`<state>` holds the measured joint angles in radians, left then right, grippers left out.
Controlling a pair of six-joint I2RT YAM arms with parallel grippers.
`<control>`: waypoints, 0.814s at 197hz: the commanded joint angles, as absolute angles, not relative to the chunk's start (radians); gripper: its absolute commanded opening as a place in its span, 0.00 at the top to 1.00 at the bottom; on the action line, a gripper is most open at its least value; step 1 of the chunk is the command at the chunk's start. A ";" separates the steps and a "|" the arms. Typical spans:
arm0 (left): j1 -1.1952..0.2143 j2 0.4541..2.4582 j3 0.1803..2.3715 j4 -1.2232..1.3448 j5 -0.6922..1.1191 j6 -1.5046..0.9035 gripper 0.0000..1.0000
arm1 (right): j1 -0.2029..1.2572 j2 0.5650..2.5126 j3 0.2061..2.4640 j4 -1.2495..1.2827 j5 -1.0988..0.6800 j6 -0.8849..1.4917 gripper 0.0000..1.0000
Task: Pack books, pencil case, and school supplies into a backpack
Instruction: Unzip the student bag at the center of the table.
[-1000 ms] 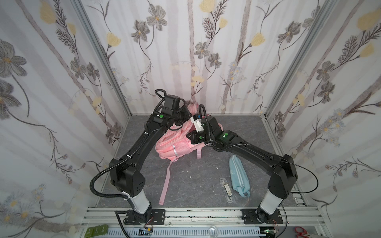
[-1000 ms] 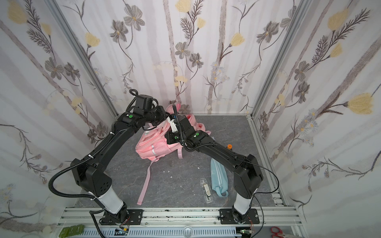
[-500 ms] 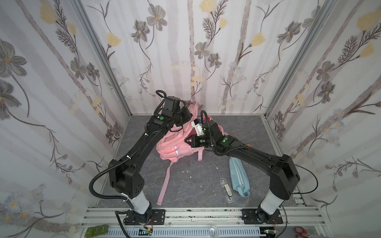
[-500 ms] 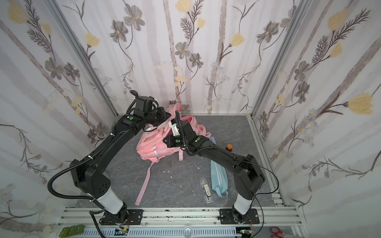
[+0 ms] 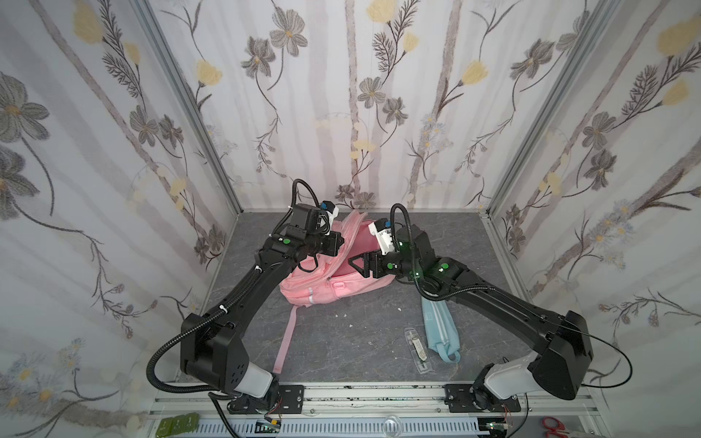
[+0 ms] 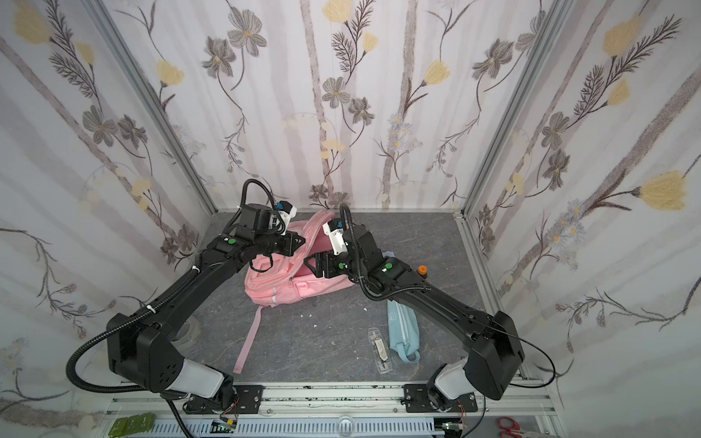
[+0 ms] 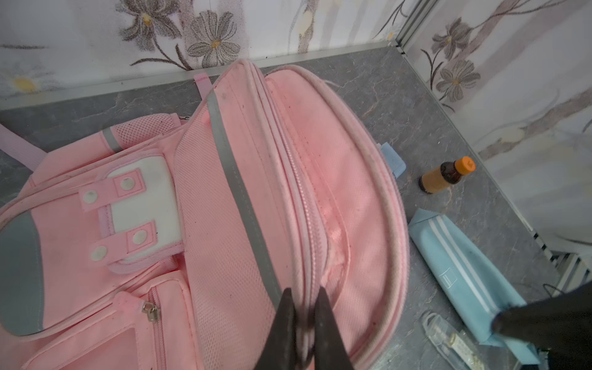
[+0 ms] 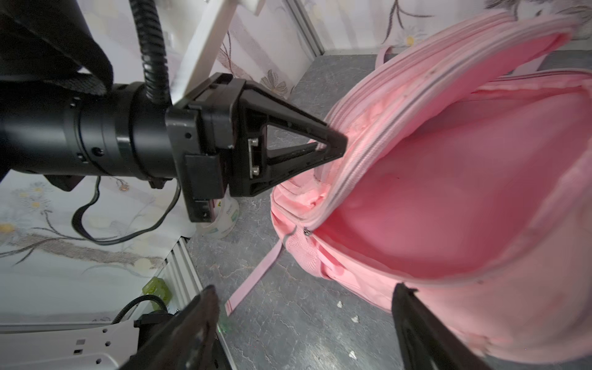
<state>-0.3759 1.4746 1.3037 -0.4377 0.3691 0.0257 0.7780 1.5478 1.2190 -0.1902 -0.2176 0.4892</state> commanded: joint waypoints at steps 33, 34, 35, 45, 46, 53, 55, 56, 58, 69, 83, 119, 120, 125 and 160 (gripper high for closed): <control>-0.359 1.424 1.204 -0.510 0.474 0.528 1.00 | 0.556 1.485 1.118 -0.395 -0.369 0.666 0.00; -0.359 1.423 1.204 -0.511 0.472 0.532 1.00 | 0.552 1.485 1.115 -0.396 -0.375 0.670 0.00; -0.359 1.423 1.202 -0.512 0.470 0.535 1.00 | 0.545 1.485 1.111 -0.398 -0.385 0.673 0.00; -0.353 1.418 1.192 -0.505 0.439 0.549 0.85 | 0.512 1.477 1.084 -0.418 -0.402 0.697 0.00; -0.353 1.418 1.192 -0.504 0.436 0.548 0.82 | 0.510 1.475 1.083 -0.420 -0.398 0.698 0.00; -0.348 1.415 1.191 -0.496 0.416 0.538 0.63 | 0.505 1.464 1.075 -0.441 -0.366 0.691 0.00; -0.346 1.413 1.193 -0.495 0.412 0.533 0.59 | 0.504 1.460 1.077 -0.450 -0.355 0.683 0.00; -0.345 1.413 1.193 -0.494 0.410 0.530 0.58 | 0.504 1.459 1.077 -0.457 -0.346 0.680 0.00; -0.344 1.412 1.194 -0.487 0.406 0.525 0.54 | 0.506 1.456 1.080 -0.468 -0.329 0.673 0.00; -0.339 1.402 1.198 -0.471 0.395 0.494 0.36 | 0.510 1.445 1.109 -0.541 -0.231 0.631 0.00; -0.338 1.384 1.202 -0.441 0.391 0.430 0.28 | 0.519 1.429 1.161 -0.642 -0.093 0.579 0.00; -0.341 1.381 1.229 -0.381 0.426 0.275 0.24 | 0.466 1.319 1.057 -0.751 0.146 0.624 0.00; -0.341 1.381 1.230 -0.379 0.428 0.272 0.24 | 0.460 1.317 1.050 -0.751 0.139 0.628 0.00; -0.343 1.380 1.232 -0.376 0.436 0.260 0.24 | 0.429 1.306 1.014 -0.745 0.094 0.641 0.00; -0.348 1.359 1.230 -0.365 0.413 0.144 0.24 | 0.370 1.168 0.820 -0.643 -0.106 0.667 0.00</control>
